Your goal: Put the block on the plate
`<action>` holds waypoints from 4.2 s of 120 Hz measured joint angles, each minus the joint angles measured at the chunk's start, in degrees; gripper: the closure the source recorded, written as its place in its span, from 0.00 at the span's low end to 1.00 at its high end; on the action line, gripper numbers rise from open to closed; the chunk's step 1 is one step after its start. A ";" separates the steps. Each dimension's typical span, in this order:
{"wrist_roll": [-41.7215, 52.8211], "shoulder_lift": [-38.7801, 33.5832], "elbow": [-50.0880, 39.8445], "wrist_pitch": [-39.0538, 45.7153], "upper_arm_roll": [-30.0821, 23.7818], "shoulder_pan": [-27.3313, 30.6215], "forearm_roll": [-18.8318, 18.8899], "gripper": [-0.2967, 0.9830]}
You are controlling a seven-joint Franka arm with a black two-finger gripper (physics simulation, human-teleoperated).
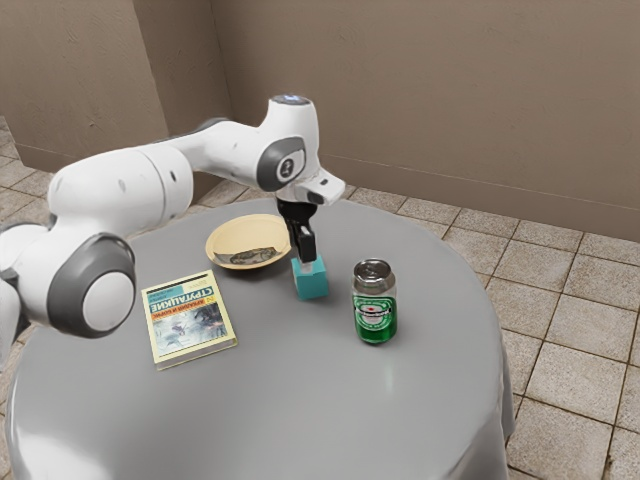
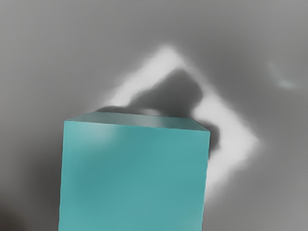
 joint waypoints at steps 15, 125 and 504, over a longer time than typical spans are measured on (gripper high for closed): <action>1.10 0.91 0.05 0.44 -0.27 0.21 -0.06 0.23; 6.06 5.26 2.09 4.37 -1.55 0.96 -0.45 0.37; 15.34 2.12 10.56 -1.83 -3.64 11.20 5.32 0.24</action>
